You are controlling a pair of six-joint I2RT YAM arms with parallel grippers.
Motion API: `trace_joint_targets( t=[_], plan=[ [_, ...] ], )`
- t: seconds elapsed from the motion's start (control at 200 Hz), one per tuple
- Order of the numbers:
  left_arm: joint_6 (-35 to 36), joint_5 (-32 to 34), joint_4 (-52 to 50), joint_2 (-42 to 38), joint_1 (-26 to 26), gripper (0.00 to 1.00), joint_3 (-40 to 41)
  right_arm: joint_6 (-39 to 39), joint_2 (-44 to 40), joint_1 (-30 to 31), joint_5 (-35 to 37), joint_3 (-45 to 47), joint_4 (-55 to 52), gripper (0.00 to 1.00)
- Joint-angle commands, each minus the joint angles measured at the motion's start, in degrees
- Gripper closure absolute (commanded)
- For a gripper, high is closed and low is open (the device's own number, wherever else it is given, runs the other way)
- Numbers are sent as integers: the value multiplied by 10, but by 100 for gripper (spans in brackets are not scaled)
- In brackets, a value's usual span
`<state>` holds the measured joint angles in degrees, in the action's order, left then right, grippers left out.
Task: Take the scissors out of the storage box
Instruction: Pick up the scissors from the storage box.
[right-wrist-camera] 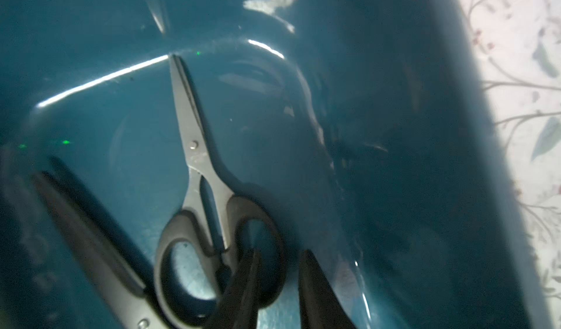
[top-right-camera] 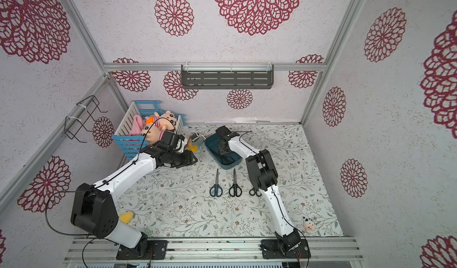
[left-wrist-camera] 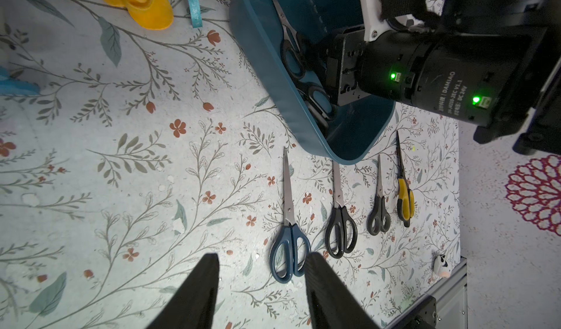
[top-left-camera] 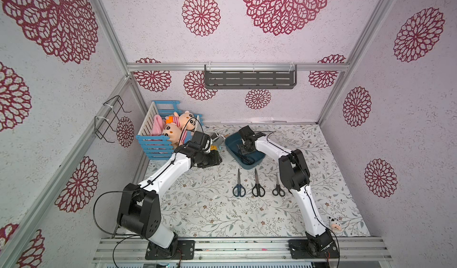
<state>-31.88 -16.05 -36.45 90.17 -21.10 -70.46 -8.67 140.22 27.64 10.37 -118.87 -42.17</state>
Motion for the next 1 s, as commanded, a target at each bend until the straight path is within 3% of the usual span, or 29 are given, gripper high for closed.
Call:
trace_joint_targets(
  t=[0.0, 0.31, 0.525, 0.715, 0.996],
  plan=[
    [8, -7, -5, 6, 7, 52, -17, -20, 13, -8, -29, 1, 3, 73],
    [9, 0, -4, -1, 11, 52, -18, -30, 52, -19, -81, -8, -39, 83],
    [14, 7, -4, -4, 11, 52, -26, -39, 54, -23, -104, 6, -36, 100],
    [17, 12, 9, 17, 11, 52, -64, -84, -27, -33, -152, 59, 44, 100],
    [-12, -31, 56, 73, 11, 50, -138, -103, -121, -32, -148, 48, 60, 100]
  ],
)
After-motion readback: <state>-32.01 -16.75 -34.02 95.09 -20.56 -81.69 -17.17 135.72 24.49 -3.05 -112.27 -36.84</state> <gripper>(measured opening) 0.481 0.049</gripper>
